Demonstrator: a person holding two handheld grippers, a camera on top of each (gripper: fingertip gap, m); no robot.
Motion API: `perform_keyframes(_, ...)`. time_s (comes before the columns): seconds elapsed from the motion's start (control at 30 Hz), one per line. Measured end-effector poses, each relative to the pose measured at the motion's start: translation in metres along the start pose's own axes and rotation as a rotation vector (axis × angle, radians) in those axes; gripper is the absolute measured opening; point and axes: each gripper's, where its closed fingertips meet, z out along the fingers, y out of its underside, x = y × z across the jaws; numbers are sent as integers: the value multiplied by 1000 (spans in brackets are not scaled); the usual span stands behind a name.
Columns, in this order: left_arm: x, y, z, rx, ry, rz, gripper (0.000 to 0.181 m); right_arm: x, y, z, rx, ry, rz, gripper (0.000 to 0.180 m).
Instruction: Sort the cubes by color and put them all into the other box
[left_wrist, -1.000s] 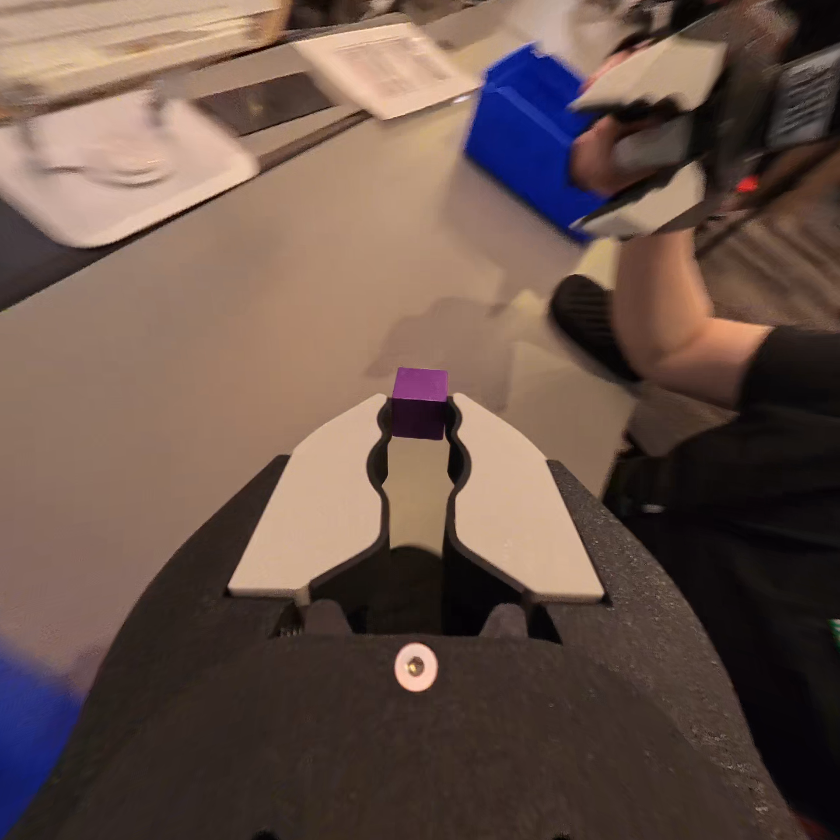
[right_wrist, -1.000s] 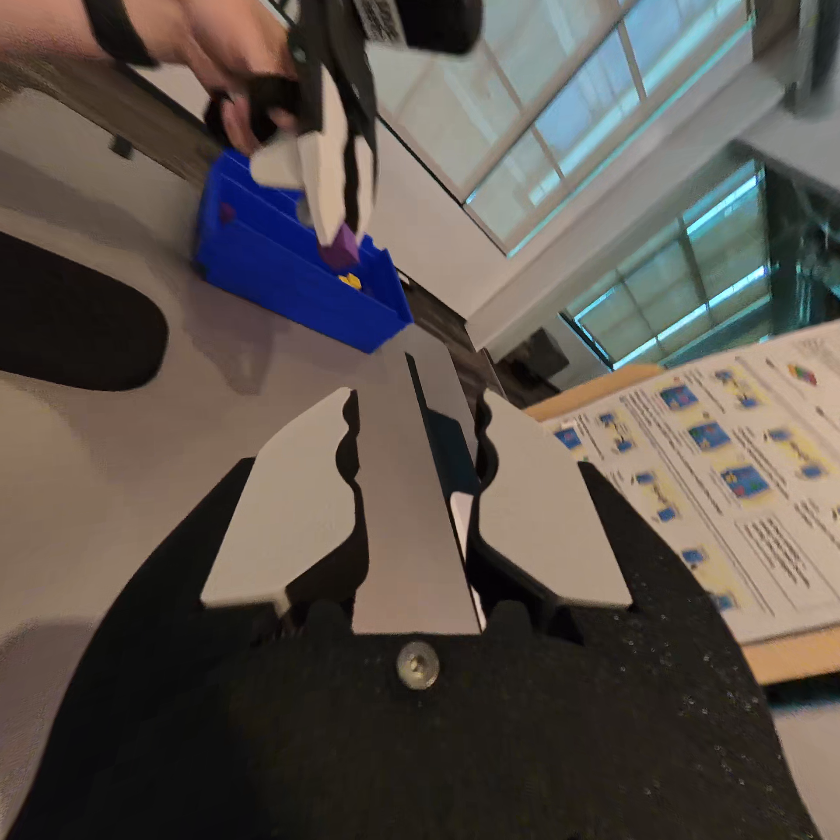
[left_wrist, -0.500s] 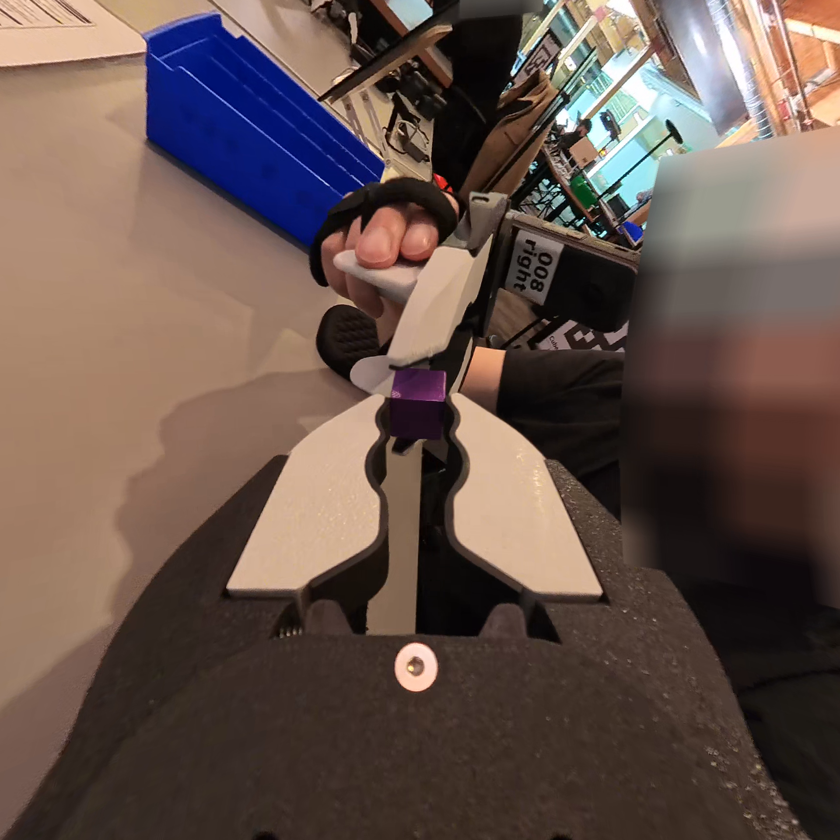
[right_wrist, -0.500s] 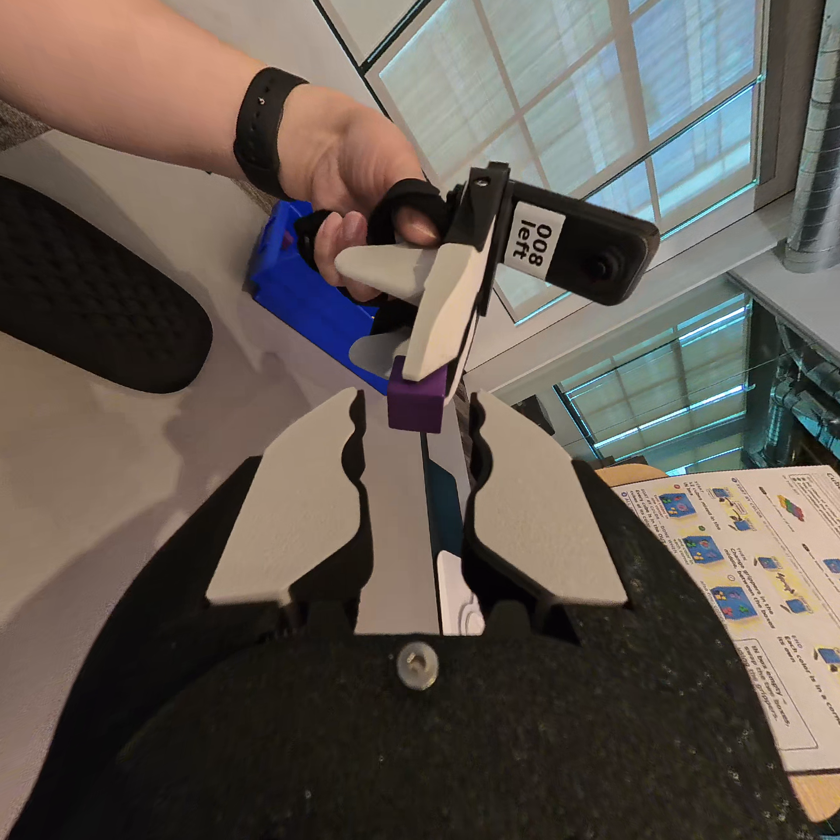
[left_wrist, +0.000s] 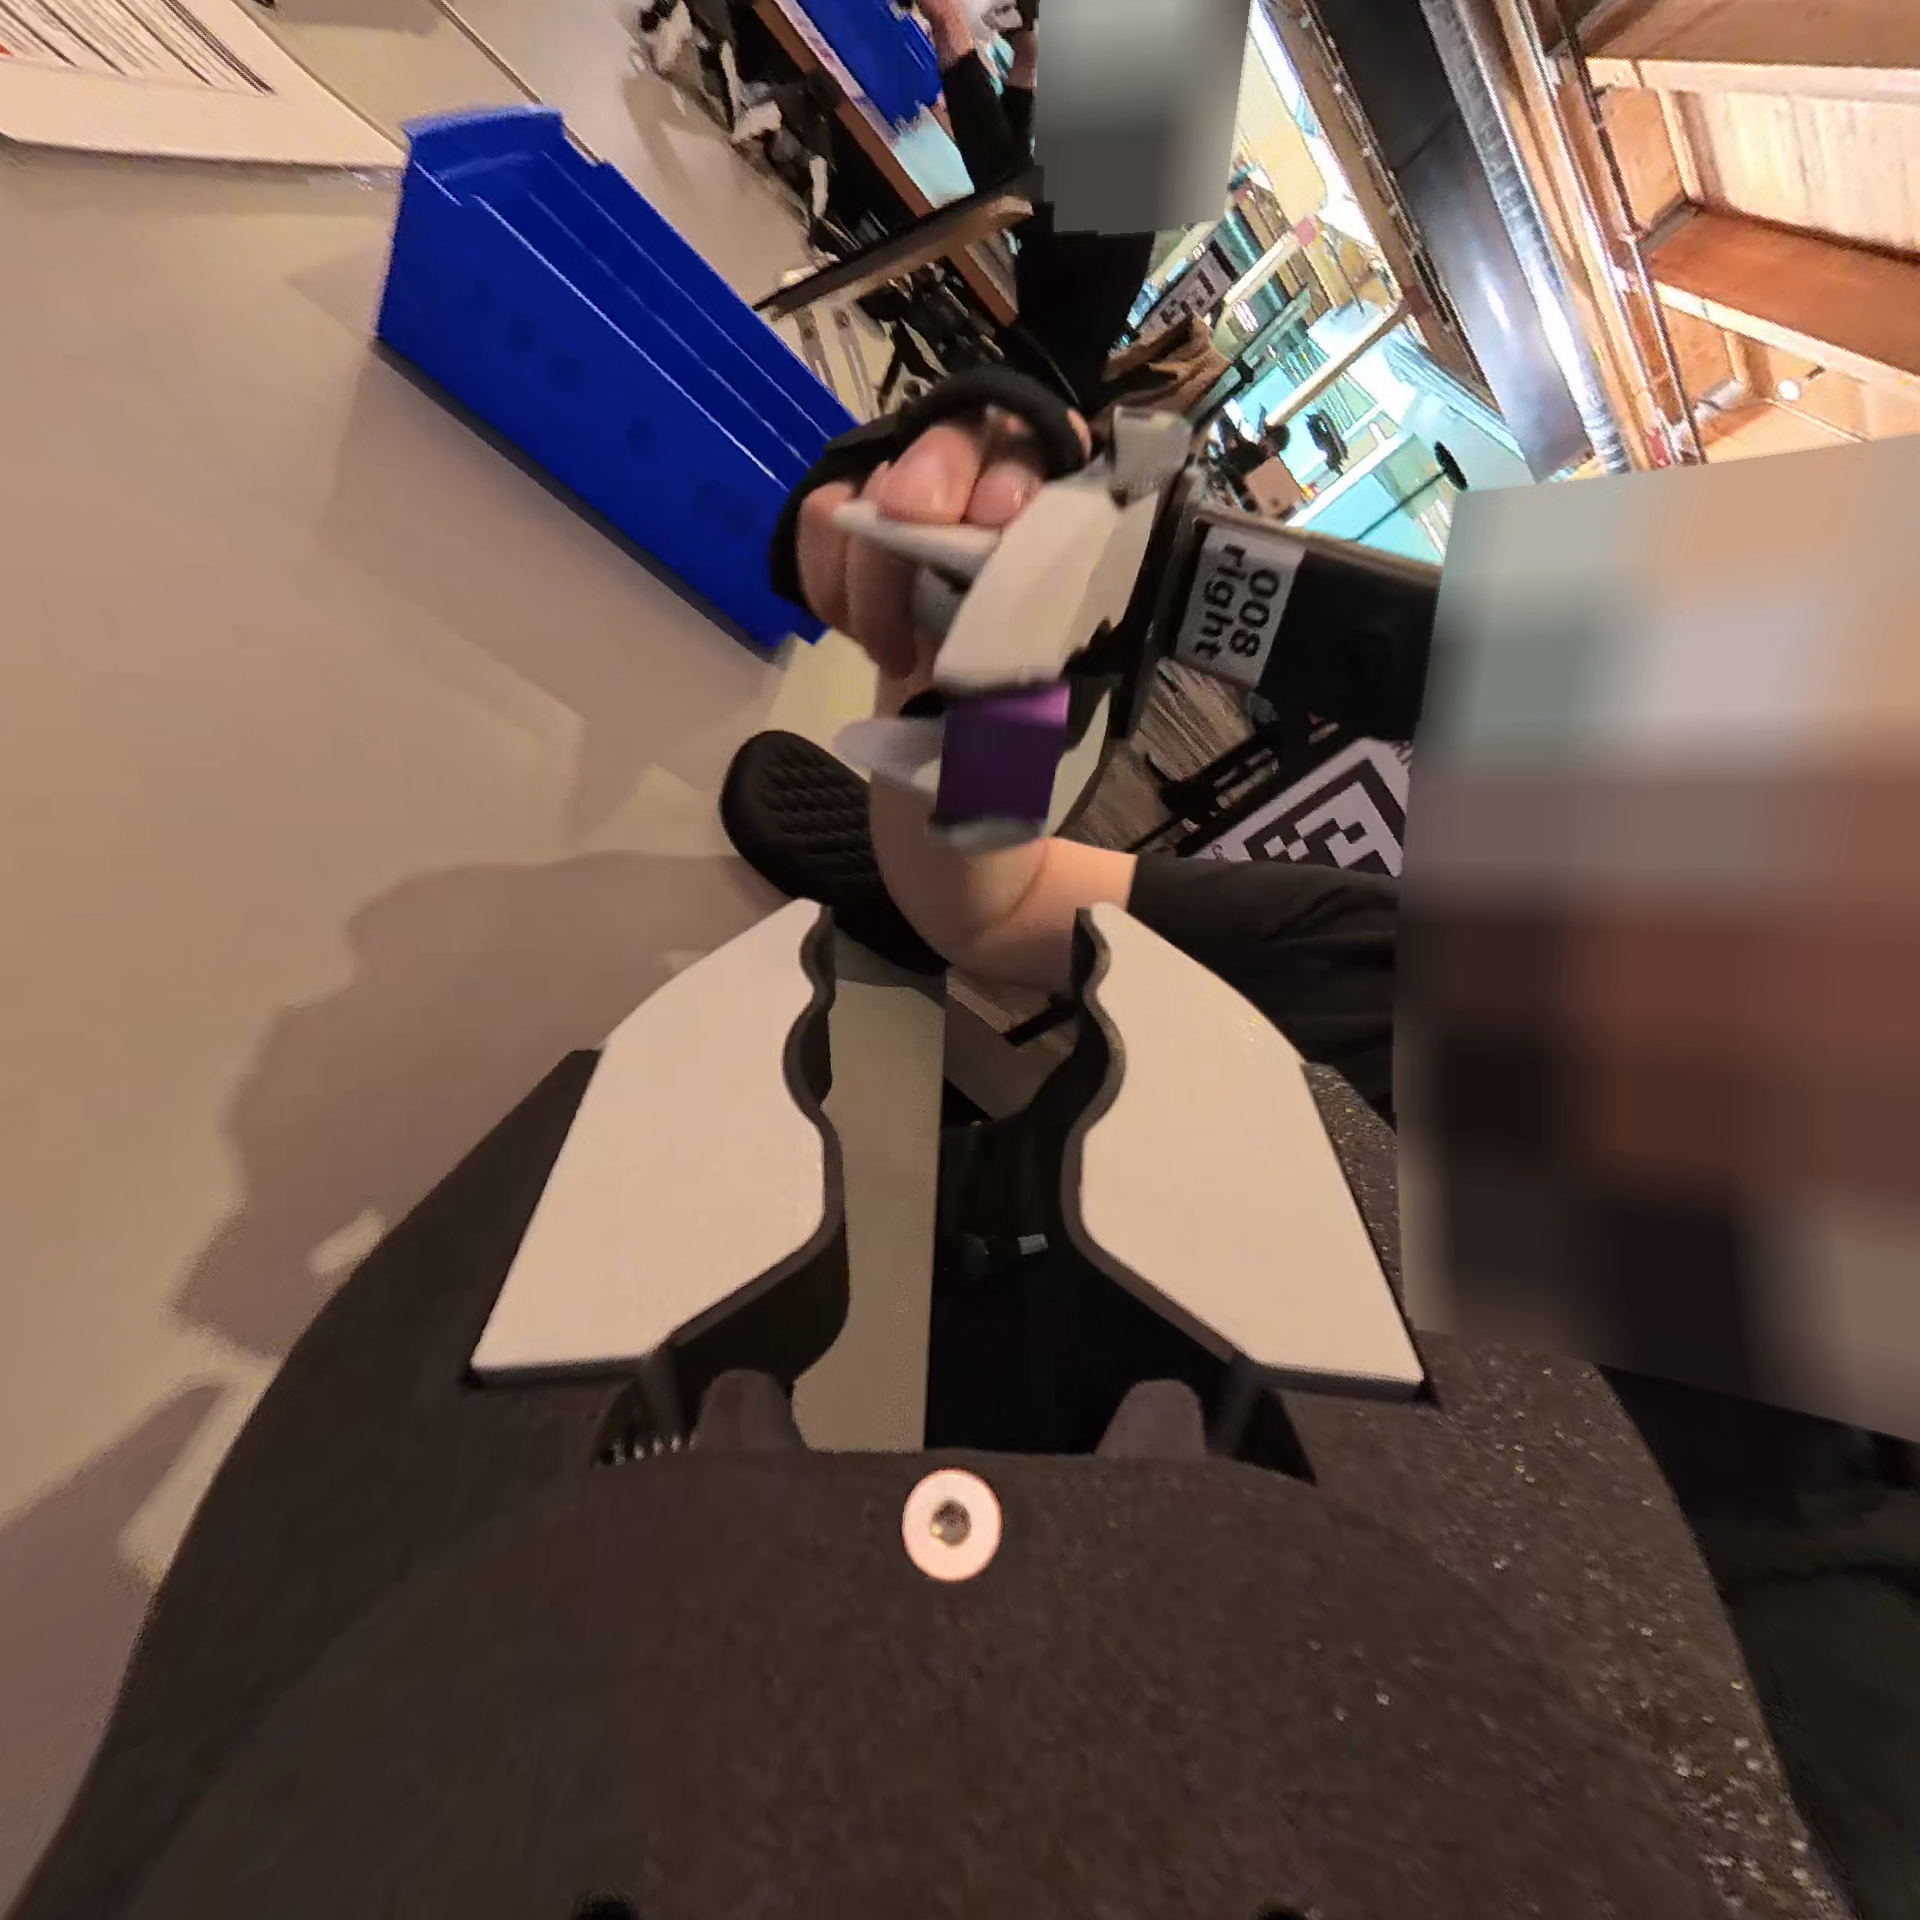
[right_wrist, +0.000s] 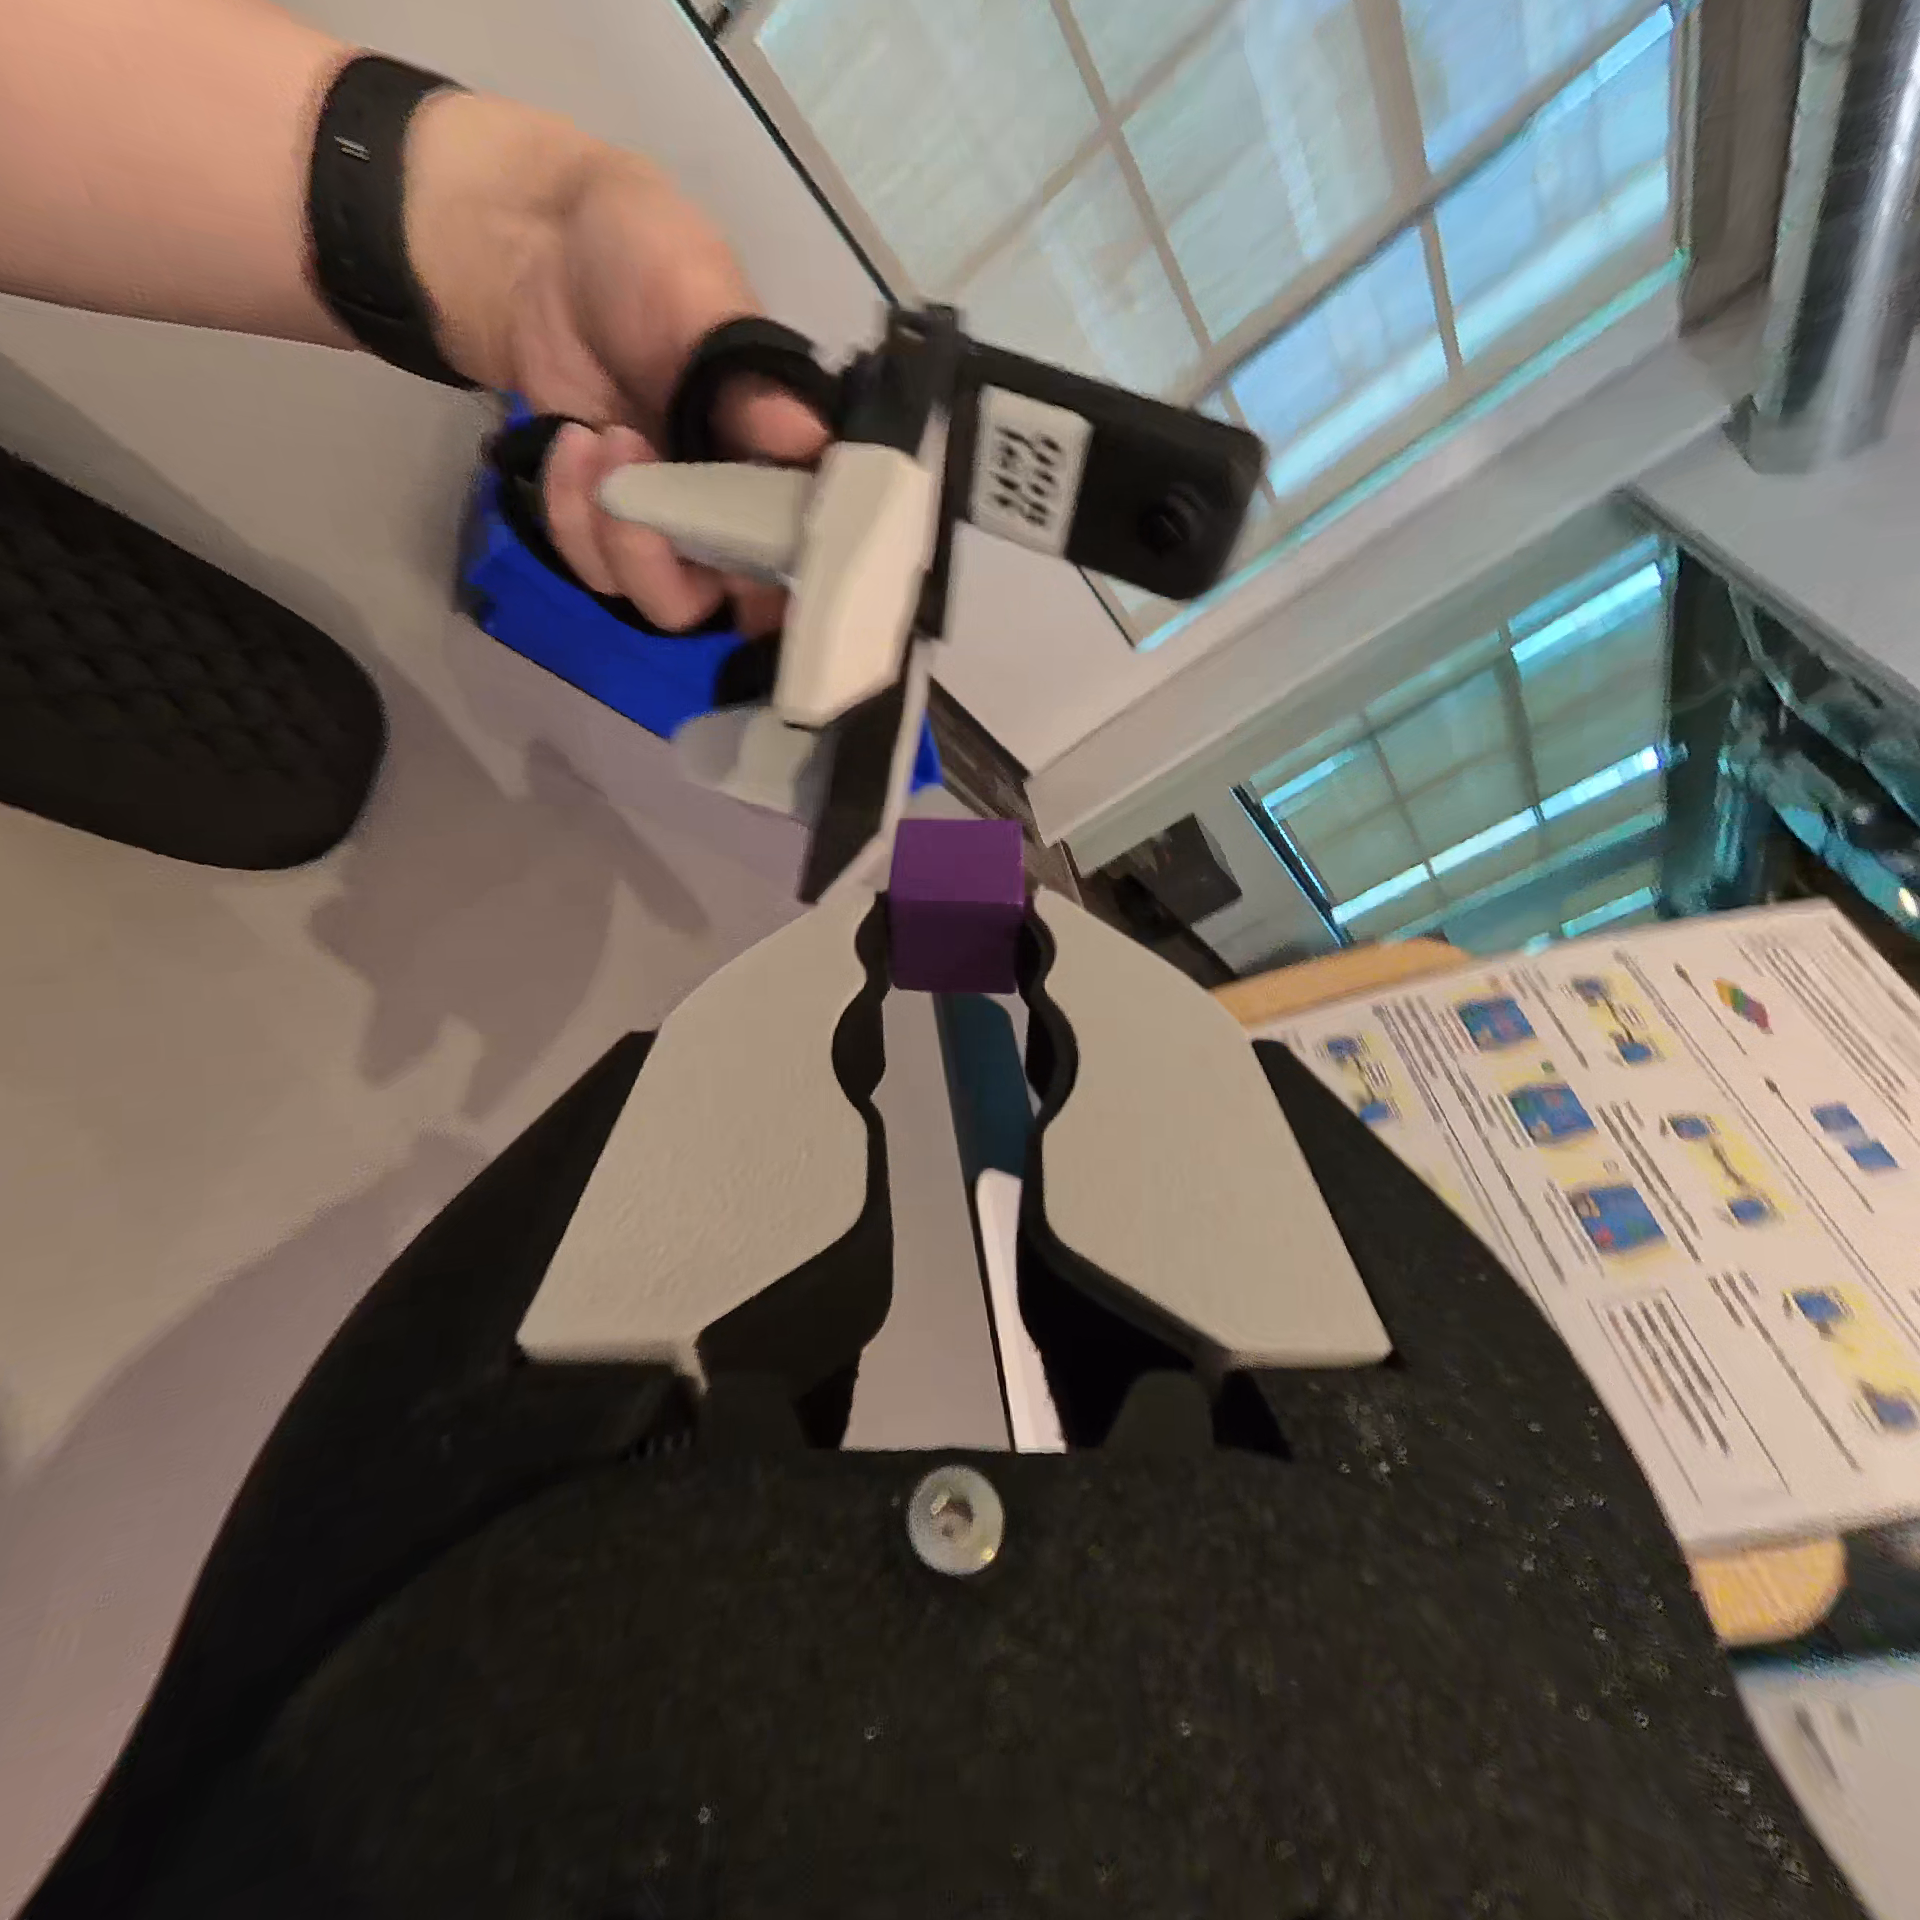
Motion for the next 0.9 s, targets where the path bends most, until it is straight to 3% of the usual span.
perform_keyframes(0.23, -21, 4, -19, 65, -103, 16, 40, 84, 61, -58, -307, 320, 154, 22)
perform_keyframes(0.47, -28, 22, -18, 24, -128, 18, 36, 156, 145, -201, -619, 767, 372, 22)
perform_keyframes(0.7, -30, 34, -11, -8, -118, 11, 33, 136, 238, -337, -924, 958, 667, 22)
perform_keyframes(0.9, -30, 43, -7, -22, -103, -1, 31, 70, 316, -399, -1131, 902, 986, 22)
